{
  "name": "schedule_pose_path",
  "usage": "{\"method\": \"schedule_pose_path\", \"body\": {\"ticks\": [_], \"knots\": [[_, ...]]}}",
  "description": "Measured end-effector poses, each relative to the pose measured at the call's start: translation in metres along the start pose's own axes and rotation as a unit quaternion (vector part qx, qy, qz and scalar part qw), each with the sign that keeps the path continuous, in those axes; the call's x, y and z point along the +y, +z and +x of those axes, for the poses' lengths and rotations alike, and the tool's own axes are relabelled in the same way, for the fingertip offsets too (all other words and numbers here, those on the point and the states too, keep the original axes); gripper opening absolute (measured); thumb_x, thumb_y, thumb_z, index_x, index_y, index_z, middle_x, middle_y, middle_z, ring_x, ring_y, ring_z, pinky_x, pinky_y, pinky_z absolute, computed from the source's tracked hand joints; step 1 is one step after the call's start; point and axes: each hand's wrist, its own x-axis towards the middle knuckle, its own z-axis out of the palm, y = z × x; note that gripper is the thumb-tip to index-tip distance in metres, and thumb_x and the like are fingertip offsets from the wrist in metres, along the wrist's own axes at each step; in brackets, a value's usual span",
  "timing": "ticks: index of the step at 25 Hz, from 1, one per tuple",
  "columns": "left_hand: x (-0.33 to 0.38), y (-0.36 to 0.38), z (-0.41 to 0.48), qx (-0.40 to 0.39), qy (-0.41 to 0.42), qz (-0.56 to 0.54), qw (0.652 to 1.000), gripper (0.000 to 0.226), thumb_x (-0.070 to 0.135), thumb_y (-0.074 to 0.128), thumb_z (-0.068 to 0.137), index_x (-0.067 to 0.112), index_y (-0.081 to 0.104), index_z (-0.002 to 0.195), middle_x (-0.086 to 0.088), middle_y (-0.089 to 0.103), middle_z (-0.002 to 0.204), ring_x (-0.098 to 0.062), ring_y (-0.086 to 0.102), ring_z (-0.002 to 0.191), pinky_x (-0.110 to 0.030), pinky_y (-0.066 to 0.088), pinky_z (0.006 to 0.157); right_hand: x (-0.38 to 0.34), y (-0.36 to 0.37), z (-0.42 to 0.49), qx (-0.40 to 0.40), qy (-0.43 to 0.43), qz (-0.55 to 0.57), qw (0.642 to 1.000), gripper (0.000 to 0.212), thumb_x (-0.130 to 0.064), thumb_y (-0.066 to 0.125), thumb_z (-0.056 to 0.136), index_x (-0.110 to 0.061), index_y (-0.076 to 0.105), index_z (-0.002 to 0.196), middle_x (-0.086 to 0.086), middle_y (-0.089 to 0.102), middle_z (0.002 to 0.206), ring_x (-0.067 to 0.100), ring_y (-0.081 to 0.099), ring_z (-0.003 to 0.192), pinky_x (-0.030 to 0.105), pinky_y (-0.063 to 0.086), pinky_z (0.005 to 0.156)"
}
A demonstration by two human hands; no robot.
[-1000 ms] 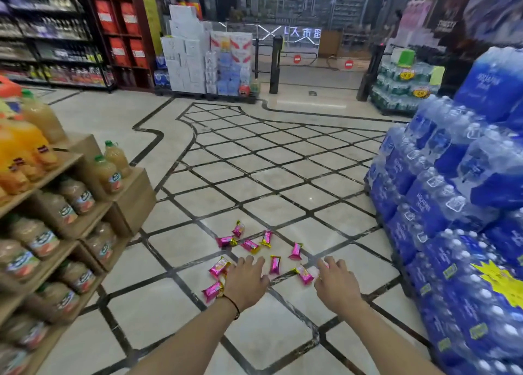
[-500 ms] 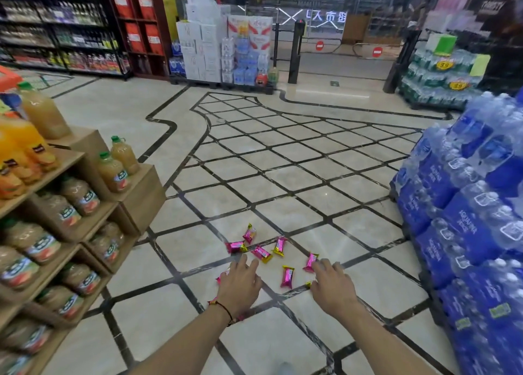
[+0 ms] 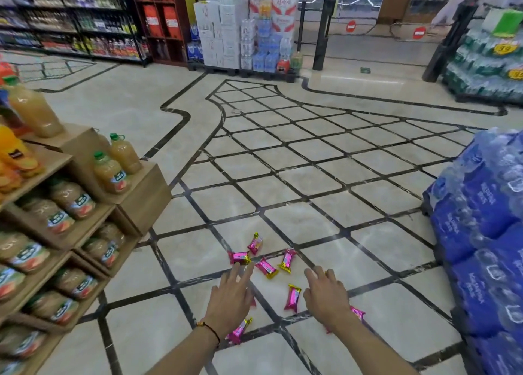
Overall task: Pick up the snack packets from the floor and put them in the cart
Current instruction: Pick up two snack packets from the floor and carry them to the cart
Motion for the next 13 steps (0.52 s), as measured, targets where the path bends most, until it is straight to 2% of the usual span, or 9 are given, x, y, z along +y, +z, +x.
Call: {"method": "schedule_pose_path", "body": {"ticks": [3,7,10,11,13], "knots": [[-0.004,0.007,0.023,-0.019,-0.002,0.012,1.0,0.058,0.037,0.035,0.102,0.033,0.011,0.156,0.0,0.02,0.161,-0.03,0.039,0.133,-0.048,0.051,0.091,0.005,0.006,0.032,0.006,-0.001,0.007,1.0,0.041,-0.036,0.032,0.102,-0.022,0.039,0.141,0.002,0.046,0.141,0.031,0.043,0.123,0.044,0.047,0.092],[-0.02,0.026,0.061,-0.065,-0.004,0.015,0.998,0.049,0.038,0.032,0.102,0.026,0.029,0.15,-0.001,0.031,0.155,-0.031,0.048,0.124,-0.045,0.048,0.093,0.006,0.017,0.078,-0.003,-0.004,0.016,1.0,0.04,-0.038,0.03,0.103,-0.022,0.041,0.139,0.003,0.047,0.141,0.031,0.044,0.123,0.042,0.048,0.09],[-0.039,0.042,0.086,-0.097,-0.011,0.011,0.995,0.047,0.037,0.034,0.101,0.028,0.032,0.147,-0.001,0.035,0.151,-0.031,0.049,0.122,-0.046,0.048,0.09,0.003,0.032,0.109,-0.017,-0.001,0.02,1.0,0.04,-0.036,0.028,0.104,-0.022,0.043,0.138,0.004,0.047,0.139,0.034,0.043,0.125,0.043,0.047,0.093],[-0.046,0.05,0.094,-0.105,-0.007,0.007,0.994,0.047,0.036,0.035,0.1,0.028,0.032,0.147,0.0,0.034,0.151,-0.03,0.048,0.122,-0.046,0.048,0.091,0.003,0.041,0.118,-0.017,-0.008,0.011,1.0,0.042,-0.034,0.022,0.103,-0.021,0.045,0.135,0.004,0.048,0.136,0.035,0.044,0.124,0.044,0.048,0.092],[-0.062,0.069,0.113,-0.13,-0.013,-0.03,0.991,0.05,0.034,0.039,0.099,0.027,0.033,0.148,0.0,0.033,0.153,-0.03,0.047,0.124,-0.043,0.046,0.093,0.005,0.069,0.143,-0.036,-0.021,-0.012,0.999,0.059,-0.03,0.002,0.092,-0.019,0.048,0.127,0.004,0.049,0.128,0.037,0.046,0.119,0.047,0.05,0.086]]}}
